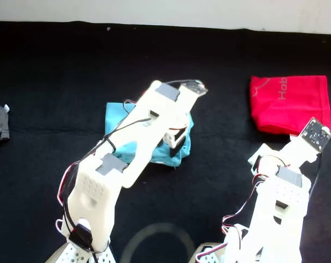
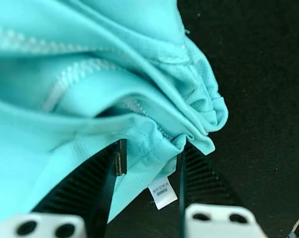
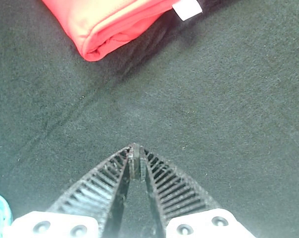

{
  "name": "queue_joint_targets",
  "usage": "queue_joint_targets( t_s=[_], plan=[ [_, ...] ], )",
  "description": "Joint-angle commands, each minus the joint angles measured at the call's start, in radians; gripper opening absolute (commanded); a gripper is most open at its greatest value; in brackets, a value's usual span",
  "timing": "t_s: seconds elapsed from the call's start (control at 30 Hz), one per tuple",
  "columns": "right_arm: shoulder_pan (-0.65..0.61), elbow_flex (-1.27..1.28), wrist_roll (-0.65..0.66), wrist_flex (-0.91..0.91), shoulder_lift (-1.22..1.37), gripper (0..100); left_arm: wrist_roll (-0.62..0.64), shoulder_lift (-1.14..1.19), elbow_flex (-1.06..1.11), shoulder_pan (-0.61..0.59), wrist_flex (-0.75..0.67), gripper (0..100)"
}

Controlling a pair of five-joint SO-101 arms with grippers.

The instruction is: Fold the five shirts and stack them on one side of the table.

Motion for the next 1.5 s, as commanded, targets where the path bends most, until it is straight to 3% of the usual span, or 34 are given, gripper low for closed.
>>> queue_joint_targets(
  t_s=[0.0, 0.23, 0.5, 0.77, 1.1, 1.3, 1.47],
  plan=[
    [0.005, -0.013, -0.009, -0.015, -0.025, 1.4, 0.005, -0.013, -0.073, 0.010, -0.003, 18],
    [0.005, -0.013, -0.009, -0.015, -0.025, 1.4, 0.005, -0.088, -0.183, 0.008, 0.058, 1],
    [0.004, -0.013, -0.009, -0.015, -0.025, 1.4, 0.003, -0.108, -0.222, -0.018, 0.098, 1],
    [-0.015, -0.041, -0.003, -0.008, -0.027, 1.4, 0.000, -0.199, -0.417, -0.205, 0.190, 1],
    [-0.341, -0.248, 0.270, 0.054, 0.059, 1.4, 0.000, -0.216, -0.423, -0.255, 0.184, 1],
    [-0.604, -0.490, 0.267, 0.117, 0.280, 0.9, -0.002, -0.223, -0.427, -0.272, 0.183, 1],
    [-0.656, -0.619, 0.130, 0.117, 0.409, 0.9, 0.000, -0.225, -0.426, -0.320, 0.190, 1]
  ],
)
